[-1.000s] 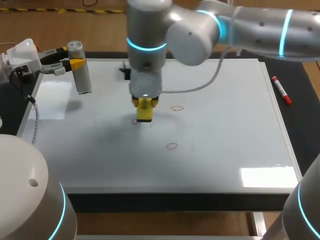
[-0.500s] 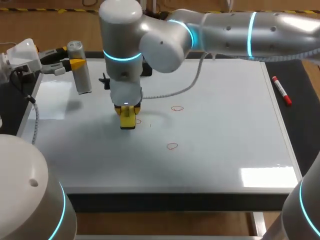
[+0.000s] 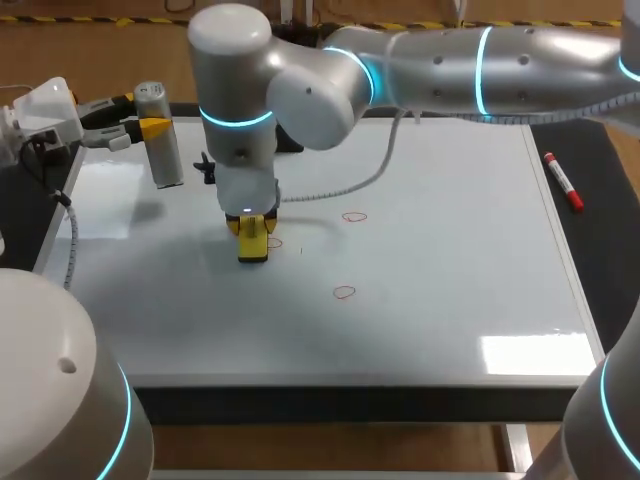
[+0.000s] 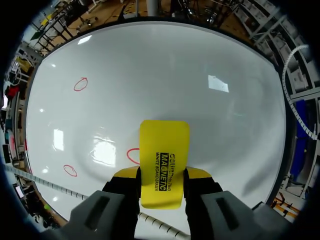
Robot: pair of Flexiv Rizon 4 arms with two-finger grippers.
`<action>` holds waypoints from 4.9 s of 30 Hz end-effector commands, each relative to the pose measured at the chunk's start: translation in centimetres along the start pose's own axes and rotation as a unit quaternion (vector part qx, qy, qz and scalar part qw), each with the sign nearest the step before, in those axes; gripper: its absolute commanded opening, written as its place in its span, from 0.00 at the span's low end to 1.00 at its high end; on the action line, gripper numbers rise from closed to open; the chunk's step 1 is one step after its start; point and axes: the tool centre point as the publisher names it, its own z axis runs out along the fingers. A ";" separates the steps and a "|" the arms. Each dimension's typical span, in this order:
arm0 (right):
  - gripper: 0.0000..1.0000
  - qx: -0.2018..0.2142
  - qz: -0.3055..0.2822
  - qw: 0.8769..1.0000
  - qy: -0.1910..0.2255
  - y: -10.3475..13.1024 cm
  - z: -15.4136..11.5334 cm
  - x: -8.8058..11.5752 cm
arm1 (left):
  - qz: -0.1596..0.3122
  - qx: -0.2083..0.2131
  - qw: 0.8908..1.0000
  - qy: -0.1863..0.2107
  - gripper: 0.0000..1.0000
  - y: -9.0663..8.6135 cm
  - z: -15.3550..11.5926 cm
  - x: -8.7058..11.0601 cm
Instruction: Pick up the inspection probe, press it on each red-marked spot on the whiteboard one by one, put down the probe, pick up the eraser, and wipe off all the red marks.
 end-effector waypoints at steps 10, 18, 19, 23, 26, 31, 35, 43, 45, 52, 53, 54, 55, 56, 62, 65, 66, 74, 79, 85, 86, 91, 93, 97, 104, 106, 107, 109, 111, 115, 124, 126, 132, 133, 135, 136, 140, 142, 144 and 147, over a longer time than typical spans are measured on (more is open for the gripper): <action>0.00 0.008 0.005 1.000 -0.007 0.1 1.0 1.3 | 0.000 0.000 1.000 0.000 0.00 -0.1 0.0 0.0; 0.00 0.013 0.020 1.000 -0.011 0.2 0.9 2.5 | 0.000 0.000 1.000 0.000 0.00 -0.1 0.0 0.0; 0.00 0.013 0.022 1.000 -0.011 0.2 0.9 2.7 | 0.000 0.000 1.000 0.000 0.00 -0.1 0.0 0.0; 0.00 0.014 0.029 0.999 -0.010 0.4 1.1 3.8 | 0.000 0.000 1.000 0.000 0.00 -0.1 0.0 0.0; 0.00 0.012 0.036 0.999 -0.007 0.4 1.2 4.6 | 0.000 0.000 1.000 0.000 0.00 -0.1 0.0 0.0; 0.00 0.013 0.046 0.999 -0.004 0.4 1.1 5.7 | 0.000 0.000 1.000 0.000 0.00 -0.1 0.0 0.0; 0.00 0.016 0.052 0.999 -0.003 0.4 0.9 6.4 | 0.000 0.000 1.000 0.000 0.00 -0.1 0.0 0.0; 0.00 0.019 0.057 0.998 -0.003 0.3 0.2 6.9 | 0.000 0.000 1.000 0.000 0.00 -0.1 0.0 0.0; 0.00 0.017 0.051 0.999 0.009 0.3 -0.3 6.9 | 0.000 0.000 1.000 0.000 0.00 -0.1 0.0 0.0; 0.00 0.009 0.047 0.999 -0.003 -0.5 -3.0 8.2 | 0.000 0.000 1.000 0.000 0.00 -0.1 0.0 0.0; 0.00 0.009 0.047 0.999 -0.003 -0.7 -3.4 8.5 | 0.000 0.000 1.000 0.000 0.00 -0.1 0.0 0.0; 0.00 0.013 0.048 0.999 -0.002 -0.9 -3.8 8.9 | 0.000 0.000 1.000 0.000 0.00 -0.1 0.0 0.0; 0.00 0.015 0.055 0.998 -0.007 -1.1 -4.1 9.3 | 0.000 0.000 1.000 0.000 0.00 -0.1 0.0 0.0; 0.00 0.018 0.058 0.998 -0.006 -1.3 -4.3 9.7 | 0.000 0.000 1.000 0.000 0.00 -0.1 0.0 0.0; 0.00 0.029 0.084 0.996 -0.006 -2.7 -5.2 12.7 | 0.000 0.000 1.000 0.000 0.00 -0.1 0.0 0.0; 0.00 0.035 0.104 0.994 -0.003 -3.4 -5.7 14.8 | 0.000 0.000 1.000 0.000 0.00 -0.1 0.0 0.0; 0.00 0.037 0.111 0.993 -0.004 -3.6 -5.9 15.6 | 0.000 0.000 1.000 0.000 0.00 -0.1 0.0 0.0; 0.00 0.043 0.176 0.983 0.003 -5.2 -6.7 22.0 | 0.000 0.000 1.000 0.000 0.00 -0.1 0.0 0.0; 0.00 0.035 0.225 0.974 0.004 -6.1 -6.4 26.2 | 0.000 0.000 1.000 0.000 0.00 -0.1 0.0 0.0; 0.00 0.027 0.275 0.961 0.010 -6.5 -6.1 30.8 | 0.000 0.000 1.000 0.000 0.00 -0.1 0.0 0.0; 0.00 0.025 0.283 0.959 0.008 -6.5 -6.1 31.5 | 0.000 0.000 1.000 0.000 0.00 -0.1 0.0 0.0; 0.00 0.020 0.317 0.948 0.012 -6.5 -5.9 34.5 | 0.000 0.000 1.000 0.000 0.00 -0.1 0.0 0.0; 0.00 0.019 0.329 0.944 0.012 -6.4 -5.8 35.6 | 0.000 0.000 1.000 0.000 0.00 -0.1 0.0 0.0; 0.00 0.012 0.350 0.937 0.013 -6.3 -5.4 37.5 | 0.000 0.000 1.000 0.000 0.00 -0.1 0.0 0.0; 0.00 0.006 0.374 0.928 0.009 -6.0 -5.1 39.5 | 0.000 0.000 1.000 0.000 0.00 -0.1 0.0 0.0; 0.00 0.004 0.379 0.925 0.013 -6.0 -5.2 39.8 | 0.000 0.000 1.000 0.000 0.00 -0.1 0.0 0.0; 0.00 0.003 0.383 0.924 0.017 -6.1 -5.3 40.0 | 0.000 0.000 1.000 0.000 0.00 -0.1 0.0 0.0; 0.00 0.003 0.383 0.924 0.017 -6.1 -5.3 40.0 | 0.000 0.000 1.000 0.000 0.00 -0.1 0.0 0.0; 0.00 0.003 0.383 0.924 0.017 -6.1 -5.3 40.0 | 0.000 0.000 1.000 0.000 0.00 -0.1 0.0 0.0; 0.00 0.003 0.383 0.924 0.017 -6.1 -5.3 40.0 | 0.000 0.000 1.000 0.000 0.00 -0.1 0.0 0.0; 0.00 0.003 0.383 0.924 0.017 -6.1 -5.3 40.0 | 0.004 -0.004 1.000 0.010 0.00 -0.4 1.1 1.4; 0.00 0.003 0.383 0.924 0.017 -6.1 -5.3 40.0 | 0.005 -0.002 1.000 0.014 0.00 -0.5 1.6 1.9; 0.00 0.003 0.383 0.924 0.017 -6.1 -5.3 40.0 | 0.001 0.000 1.000 0.031 0.00 -1.0 4.0 3.9; 0.00 0.003 0.383 0.924 0.017 -6.1 -5.3 40.0 | 0.000 -0.001 0.999 0.035 0.00 -1.0 4.6 4.4; 0.00 0.003 0.383 0.924 0.017 -6.1 -5.3 40.0 | -0.004 0.002 0.999 0.046 0.00 -1.1 5.7 5.1; 0.00 0.003 0.383 0.924 0.017 -6.1 -5.3 40.0 | -0.006 0.002 0.999 0.053 0.00 -1.1 6.3 5.6; 0.00 0.003 0.383 0.924 0.017 -6.1 -5.3 40.0 | -0.010 0.014 0.997 0.076 0.00 -1.2 8.7 7.2; 0.00 0.003 0.383 0.924 0.017 -6.1 -5.3 40.0 | -0.010 0.016 0.996 0.086 0.00 -1.3 9.8 7.9; 0.00 0.003 0.383 0.924 0.017 -6.1 -5.3 40.0 | -0.012 0.020 0.995 0.096 0.00 -1.3 10.8 8.6; 0.00 0.003 0.383 0.924 0.017 -6.1 -5.3 40.0 | -0.017 0.021 0.994 0.110 0.00 -1.4 12.3 9.7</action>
